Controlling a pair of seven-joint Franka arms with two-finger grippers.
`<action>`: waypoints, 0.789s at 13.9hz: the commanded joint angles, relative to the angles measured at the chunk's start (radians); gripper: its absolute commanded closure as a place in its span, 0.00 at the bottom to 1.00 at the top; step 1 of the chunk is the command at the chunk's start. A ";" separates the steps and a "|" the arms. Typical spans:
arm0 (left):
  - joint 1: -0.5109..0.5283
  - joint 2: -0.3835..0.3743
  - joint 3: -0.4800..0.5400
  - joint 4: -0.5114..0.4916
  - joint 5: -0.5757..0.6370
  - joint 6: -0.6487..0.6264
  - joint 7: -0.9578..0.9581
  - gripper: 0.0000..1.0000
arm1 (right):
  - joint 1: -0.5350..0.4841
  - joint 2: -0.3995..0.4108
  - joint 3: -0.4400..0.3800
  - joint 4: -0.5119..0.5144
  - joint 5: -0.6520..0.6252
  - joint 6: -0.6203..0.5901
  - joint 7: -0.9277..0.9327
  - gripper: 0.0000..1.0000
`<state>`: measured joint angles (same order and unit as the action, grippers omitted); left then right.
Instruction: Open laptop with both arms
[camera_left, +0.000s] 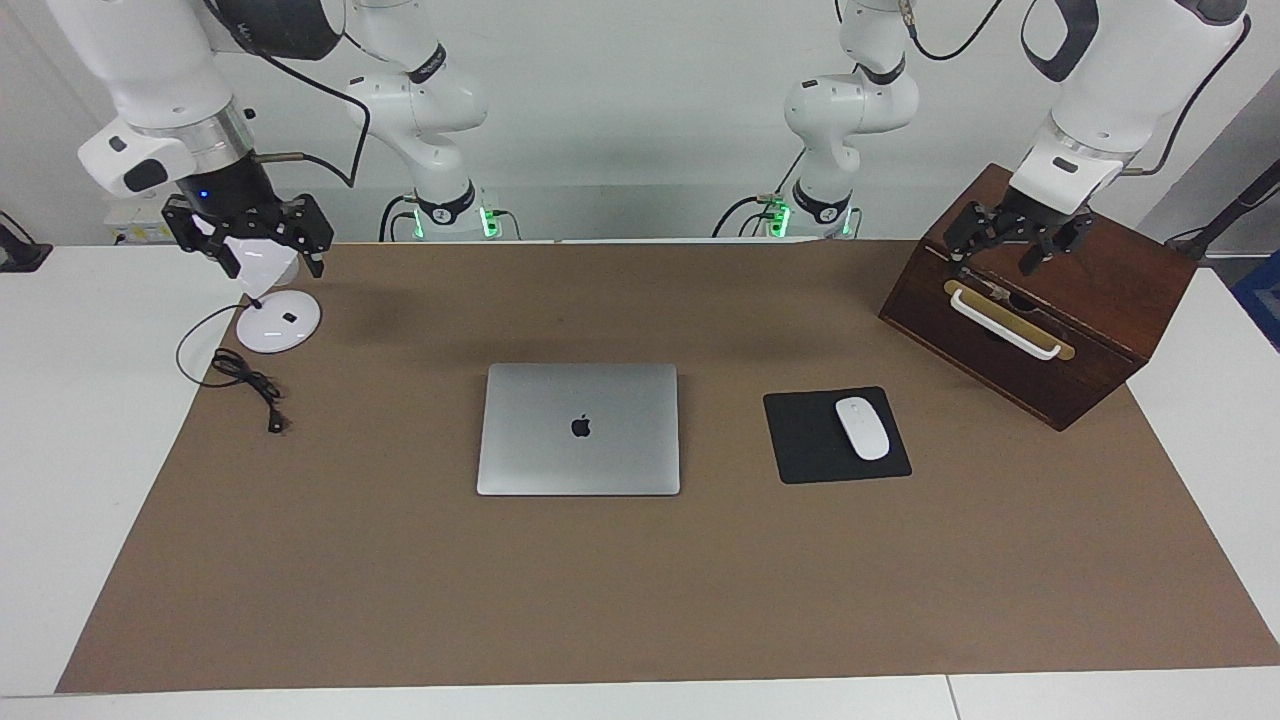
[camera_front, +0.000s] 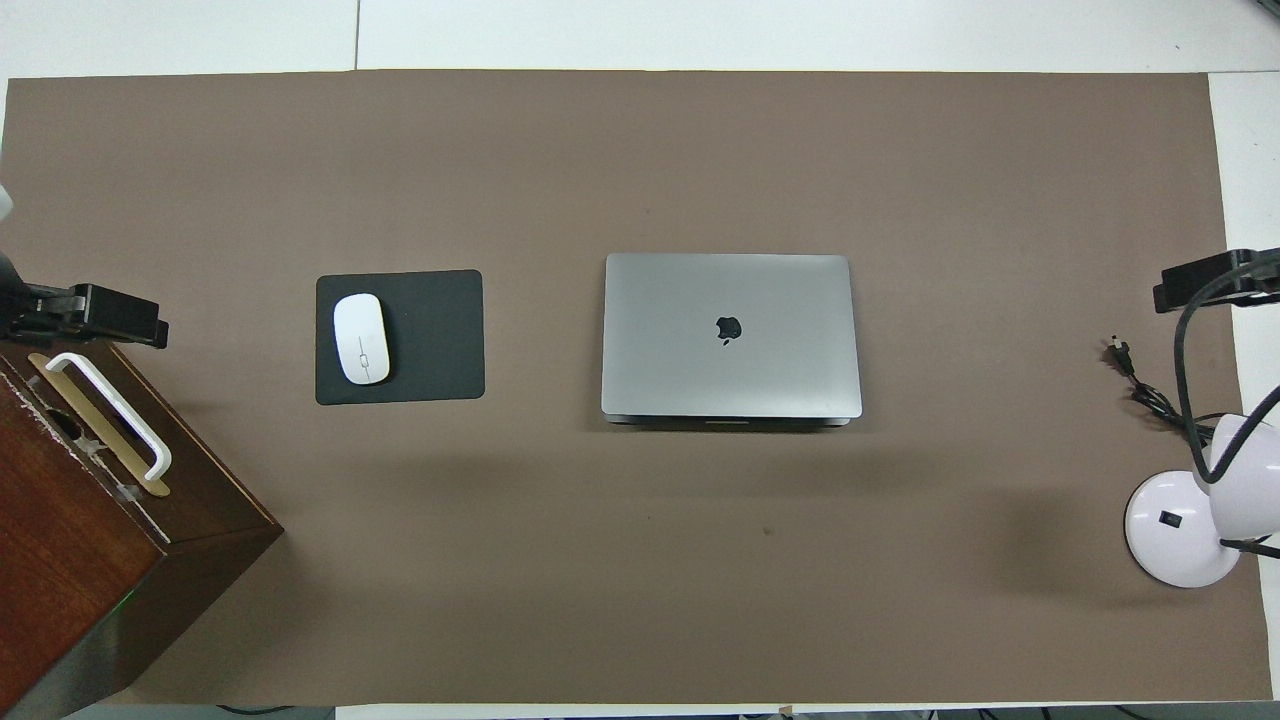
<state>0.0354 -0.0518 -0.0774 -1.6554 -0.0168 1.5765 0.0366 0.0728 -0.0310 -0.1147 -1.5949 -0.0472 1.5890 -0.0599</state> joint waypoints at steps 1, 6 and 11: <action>0.003 -0.006 -0.002 -0.014 0.020 0.013 -0.006 0.00 | -0.005 -0.021 0.001 -0.022 -0.006 -0.003 -0.028 0.00; 0.005 -0.006 -0.002 -0.012 0.020 0.011 -0.006 0.00 | -0.007 -0.021 0.000 -0.020 -0.006 -0.006 -0.031 0.00; -0.009 -0.006 -0.004 -0.011 0.021 0.016 0.002 0.00 | -0.008 -0.024 -0.011 -0.016 -0.008 0.003 -0.130 0.00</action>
<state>0.0335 -0.0518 -0.0805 -1.6554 -0.0168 1.5766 0.0367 0.0720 -0.0336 -0.1262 -1.5948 -0.0472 1.5891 -0.1205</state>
